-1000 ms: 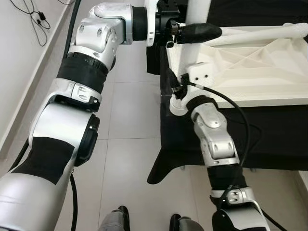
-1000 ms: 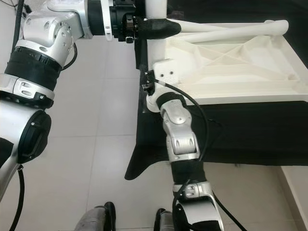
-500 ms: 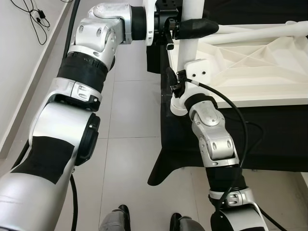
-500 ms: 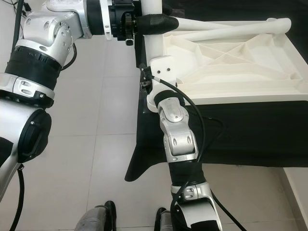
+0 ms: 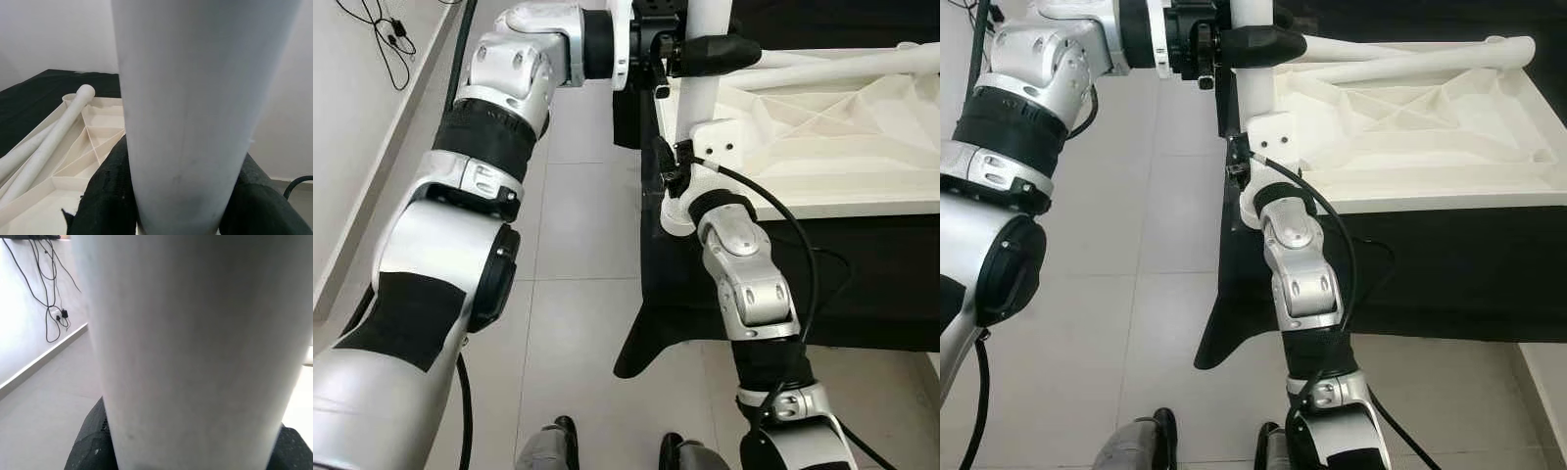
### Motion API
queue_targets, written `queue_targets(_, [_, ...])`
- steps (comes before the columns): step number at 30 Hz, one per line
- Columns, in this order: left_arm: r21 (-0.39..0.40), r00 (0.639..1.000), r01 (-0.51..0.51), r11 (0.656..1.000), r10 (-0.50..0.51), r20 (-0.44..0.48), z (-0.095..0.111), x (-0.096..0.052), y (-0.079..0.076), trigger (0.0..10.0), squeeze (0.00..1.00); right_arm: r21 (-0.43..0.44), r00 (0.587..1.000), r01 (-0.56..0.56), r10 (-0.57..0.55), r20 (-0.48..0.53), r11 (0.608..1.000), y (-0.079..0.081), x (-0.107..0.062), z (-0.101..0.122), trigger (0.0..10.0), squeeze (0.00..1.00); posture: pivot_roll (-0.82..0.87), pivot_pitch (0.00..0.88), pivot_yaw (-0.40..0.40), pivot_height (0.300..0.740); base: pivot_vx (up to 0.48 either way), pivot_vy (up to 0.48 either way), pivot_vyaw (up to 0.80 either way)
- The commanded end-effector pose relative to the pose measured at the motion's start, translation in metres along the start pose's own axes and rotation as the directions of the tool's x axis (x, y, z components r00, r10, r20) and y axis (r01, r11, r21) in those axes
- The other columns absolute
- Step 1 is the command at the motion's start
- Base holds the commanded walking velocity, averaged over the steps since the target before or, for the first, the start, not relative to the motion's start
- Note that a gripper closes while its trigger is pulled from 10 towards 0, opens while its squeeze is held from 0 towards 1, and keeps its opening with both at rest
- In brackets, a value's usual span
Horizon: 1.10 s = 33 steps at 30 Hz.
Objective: Building children table
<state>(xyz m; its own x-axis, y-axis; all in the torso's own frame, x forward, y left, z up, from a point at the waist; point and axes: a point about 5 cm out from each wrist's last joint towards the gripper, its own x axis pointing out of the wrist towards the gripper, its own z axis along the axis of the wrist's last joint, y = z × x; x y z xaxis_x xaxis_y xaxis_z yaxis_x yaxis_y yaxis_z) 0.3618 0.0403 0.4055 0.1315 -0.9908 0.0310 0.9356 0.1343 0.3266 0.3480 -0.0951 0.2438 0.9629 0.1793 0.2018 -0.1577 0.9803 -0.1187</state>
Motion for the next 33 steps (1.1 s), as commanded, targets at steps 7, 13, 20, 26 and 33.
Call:
queue_targets(7, [0.033, 0.996, 0.086, 0.996, -0.086, 0.0, 0.005, 0.014, -0.008, 0.0, 0.0, 0.093, 0.985, -0.03, 0.046, -0.168, 0.995, -0.003, -0.001, -0.039, 10.0, 1.0, 0.1, 0.267, 0.028, 0.74, 0.0, 0.0, 0.0])
queue_targets(13, [0.039, 0.992, 0.125, 0.991, -0.125, -0.013, 0.001, 0.019, -0.012, 0.0, 0.0, 0.048, 0.979, -0.198, 0.199, -0.032, 0.979, -0.012, 0.022, -0.01, 10.0, 0.04, 0.1, 0.267, 0.035, 0.74, 0.0, 0.0, 0.0])
queue_targets(20, [0.032, 0.99, 0.143, 0.989, -0.142, -0.015, -0.002, 0.021, -0.014, 0.0, 0.0, 0.014, 0.922, -0.38, 0.378, 0.081, 0.925, -0.015, 0.035, 0.016, 10.0, 0.0, 0.11, 0.272, 0.039, 0.74, 0.0, 0.0, 0.0])
queue_targets(26, [0.025, 0.988, 0.156, 0.987, -0.156, -0.011, -0.003, 0.022, -0.014, 0.0, 0.0, -0.006, 0.799, -0.591, 0.586, 0.137, 0.807, -0.02, 0.044, 0.037, 10.0, 0.0, 0.1, 0.277, 0.038, 0.74, 0.0, 0.0, 0.0])
queue_targets(33, [0.023, 0.987, 0.159, 0.987, -0.159, -0.005, -0.003, 0.022, -0.015, 0.0, 0.0, -0.035, 0.7, -0.703, 0.699, 0.145, 0.711, -0.019, 0.046, 0.041, 6.0, 0.0, 0.11, 0.282, 0.039, 0.74, 0.0, 0.0, 0.0])
